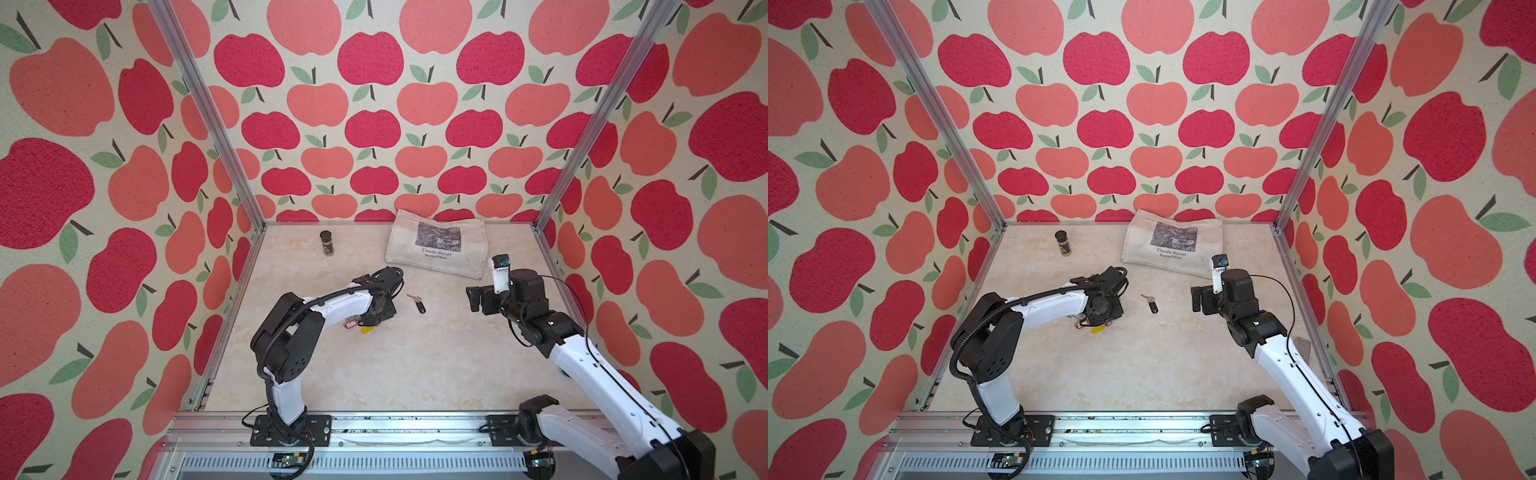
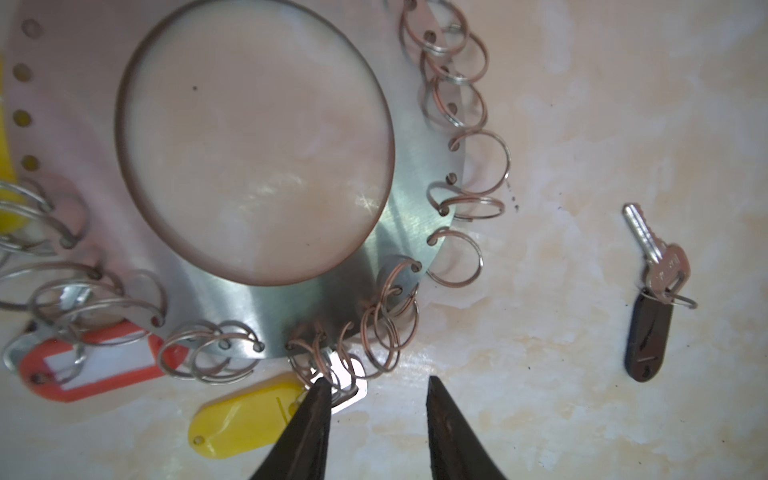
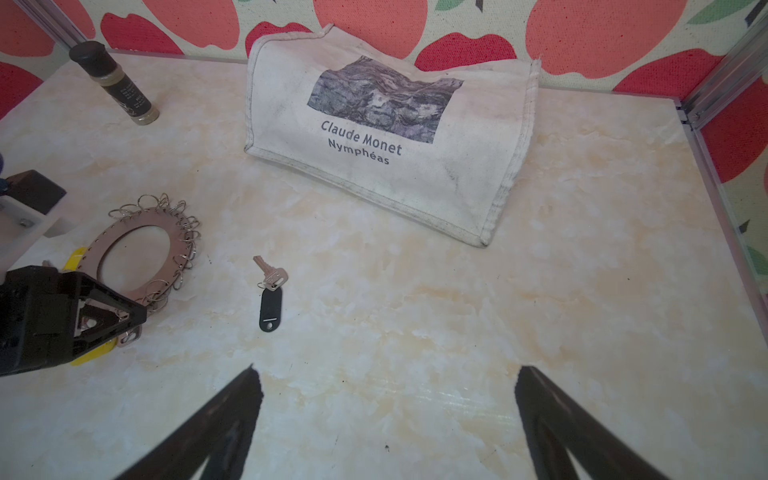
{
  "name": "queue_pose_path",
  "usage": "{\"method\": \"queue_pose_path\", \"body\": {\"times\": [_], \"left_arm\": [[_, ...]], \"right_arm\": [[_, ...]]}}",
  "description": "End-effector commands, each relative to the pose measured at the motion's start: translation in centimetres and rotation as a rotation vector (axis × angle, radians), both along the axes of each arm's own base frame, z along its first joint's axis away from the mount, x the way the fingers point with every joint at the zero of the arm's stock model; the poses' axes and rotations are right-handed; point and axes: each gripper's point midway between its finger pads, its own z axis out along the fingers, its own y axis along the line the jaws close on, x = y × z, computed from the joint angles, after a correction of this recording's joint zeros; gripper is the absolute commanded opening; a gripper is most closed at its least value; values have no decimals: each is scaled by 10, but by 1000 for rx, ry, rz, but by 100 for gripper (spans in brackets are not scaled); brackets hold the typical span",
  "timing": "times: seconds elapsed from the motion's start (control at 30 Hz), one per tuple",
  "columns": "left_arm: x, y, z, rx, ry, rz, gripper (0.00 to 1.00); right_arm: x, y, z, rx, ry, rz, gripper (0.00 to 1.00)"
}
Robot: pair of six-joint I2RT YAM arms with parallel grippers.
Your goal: Put the keys on the keyring
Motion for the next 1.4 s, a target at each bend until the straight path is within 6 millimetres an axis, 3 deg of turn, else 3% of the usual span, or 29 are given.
{"method": "queue_pose_path", "body": {"times": [0.0,0.23,0.53,1.03,1.37], "left_arm": [[1,12,-11,37,7,46,39],[2,18,-13,50,16,56,30],[-6,34,-7,72,-9,104,32],[4,41,24,69,-107,105,31],[11,50,13,77,-78,96,25]], "right_arm": [[-4,-2,-2,-25,0,7,99],[-3,-2,0,-30,-4,8,99],[-1,0,-1,-28,-5,12,99],[2,2,2,-25,-9,18,99],[2,4,-2,-19,3,20,99]]}}
